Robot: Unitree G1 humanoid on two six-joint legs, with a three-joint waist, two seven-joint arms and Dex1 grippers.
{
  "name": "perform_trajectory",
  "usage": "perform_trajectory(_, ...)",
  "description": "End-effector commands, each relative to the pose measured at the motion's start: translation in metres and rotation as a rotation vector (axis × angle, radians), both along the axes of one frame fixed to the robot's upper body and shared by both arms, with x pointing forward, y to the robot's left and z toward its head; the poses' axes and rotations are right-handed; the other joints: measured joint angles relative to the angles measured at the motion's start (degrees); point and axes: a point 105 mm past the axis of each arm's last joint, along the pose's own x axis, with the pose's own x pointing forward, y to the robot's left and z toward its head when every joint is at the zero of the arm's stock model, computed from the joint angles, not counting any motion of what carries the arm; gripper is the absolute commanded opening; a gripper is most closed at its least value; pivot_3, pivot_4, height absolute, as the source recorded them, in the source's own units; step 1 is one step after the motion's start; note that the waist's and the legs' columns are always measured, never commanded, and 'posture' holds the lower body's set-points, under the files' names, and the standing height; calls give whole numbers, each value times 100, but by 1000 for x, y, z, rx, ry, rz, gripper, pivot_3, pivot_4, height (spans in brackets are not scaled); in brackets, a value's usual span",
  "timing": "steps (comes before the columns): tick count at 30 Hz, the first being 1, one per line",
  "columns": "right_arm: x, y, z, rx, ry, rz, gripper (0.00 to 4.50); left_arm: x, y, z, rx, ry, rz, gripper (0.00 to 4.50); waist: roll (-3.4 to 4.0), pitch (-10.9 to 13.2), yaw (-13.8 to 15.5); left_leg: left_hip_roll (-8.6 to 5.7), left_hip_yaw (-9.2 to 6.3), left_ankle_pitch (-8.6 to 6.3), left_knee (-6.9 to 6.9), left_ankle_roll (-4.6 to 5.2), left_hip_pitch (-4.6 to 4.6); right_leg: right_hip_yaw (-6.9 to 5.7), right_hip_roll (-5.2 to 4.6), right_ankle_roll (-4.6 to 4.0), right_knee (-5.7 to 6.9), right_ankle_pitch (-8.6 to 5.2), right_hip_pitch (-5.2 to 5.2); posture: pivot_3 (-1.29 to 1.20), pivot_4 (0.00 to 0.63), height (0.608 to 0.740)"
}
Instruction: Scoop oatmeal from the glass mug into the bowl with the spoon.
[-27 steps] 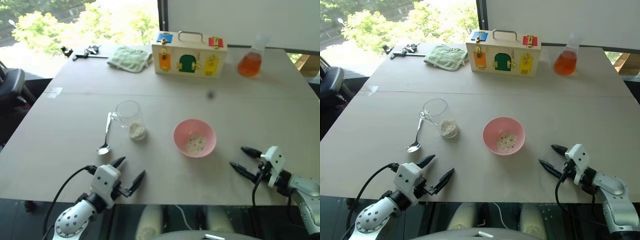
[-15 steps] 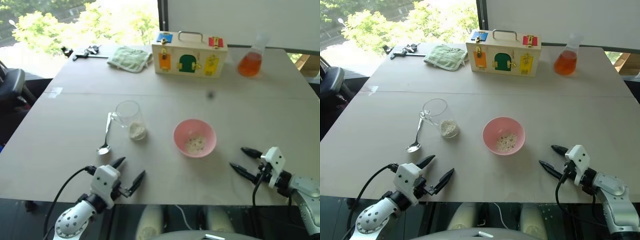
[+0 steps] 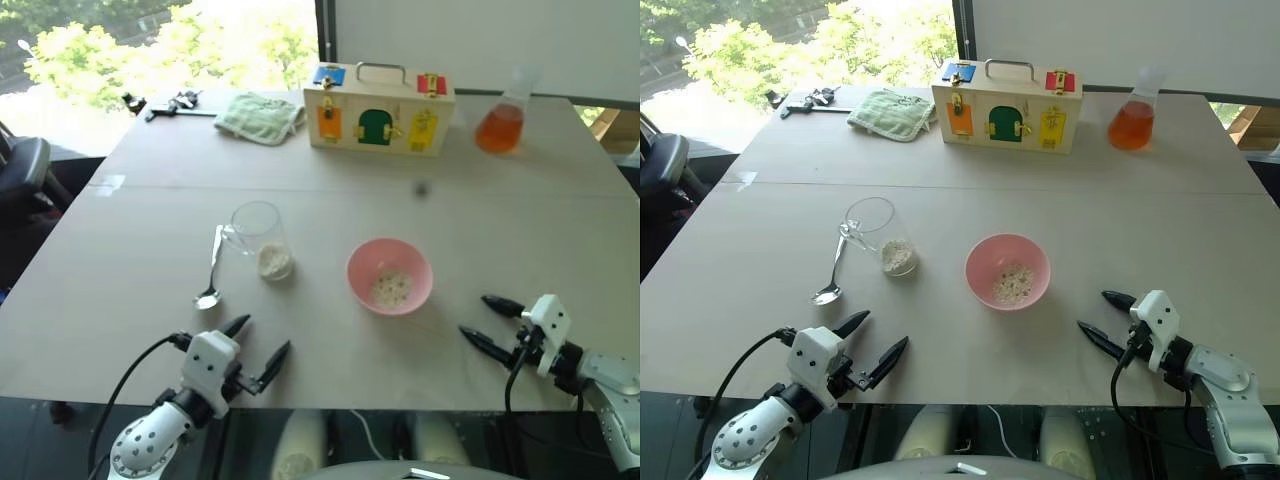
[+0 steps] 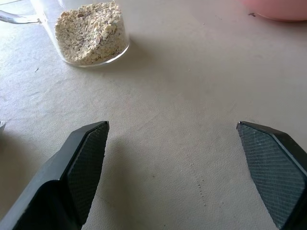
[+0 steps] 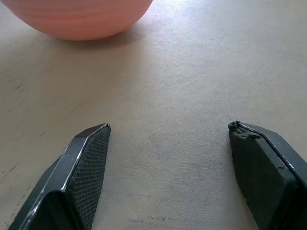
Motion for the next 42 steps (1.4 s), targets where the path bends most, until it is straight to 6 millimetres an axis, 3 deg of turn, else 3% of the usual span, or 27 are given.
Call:
perform_trajectory(1,-3,2,12,-6,-4,48,3950,-1,3,6,-29,-6,20,4479,1,1,0,0,-1,0,0,0,-1,0,0,0,0,0,0,0,150,740)
perform_trajectory(6,-2,9,71,48,-7,182,3950,2,19,26,-35,-5,-13,4479,10,14,-8,2,2,0,2,0,-13,4,0,-1,4,1,-13,0,150,740)
perform_trajectory(11,-18,52,116,51,-8,412,3950,9,43,60,-102,-9,12,4479,-2,25,-2,8,-14,0,-1,0,-18,2,1,-2,1,0,-13,0,150,740)
perform_trajectory(14,-20,84,131,45,-36,485,3950,21,68,80,-117,-44,118,4479,-9,32,-2,7,-18,0,-2,-1,-22,3,1,-1,-2,0,-12,0,150,740)
perform_trajectory(19,-29,122,138,32,-72,578,3950,44,101,94,-88,-69,270,4479,-38,46,11,-4,-21,0,-1,-1,-26,-1,-2,18,-8,11,-7,0,150,740)
perform_trajectory(23,-27,130,135,-24,-98,588,3950,63,106,86,-68,-24,314,4479,-44,49,8,-9,-24,0,-1,-1,-29,-26,-2,22,-7,13,-7,0,150,740)
perform_trajectory(29,-25,133,136,-67,-139,606,3950,92,95,51,-80,107,350,4479,-51,53,6,-14,-24,2,0,-3,-27,-27,-3,24,-3,14,-6,0,150,740)
perform_trajectory(34,-26,130,133,-71,-146,584,3950,110,104,35,-83,183,439,4479,-53,54,2,-11,-25,10,-1,-17,-24,-30,-2,24,7,14,-7,0,150,740)
perform_trajectory(42,-26,126,130,-67,-154,559,3950,111,106,19,-60,287,423,4479,-36,45,-6,-9,-25,8,-1,-13,-10,-28,-2,24,15,14,1,0,150,740)
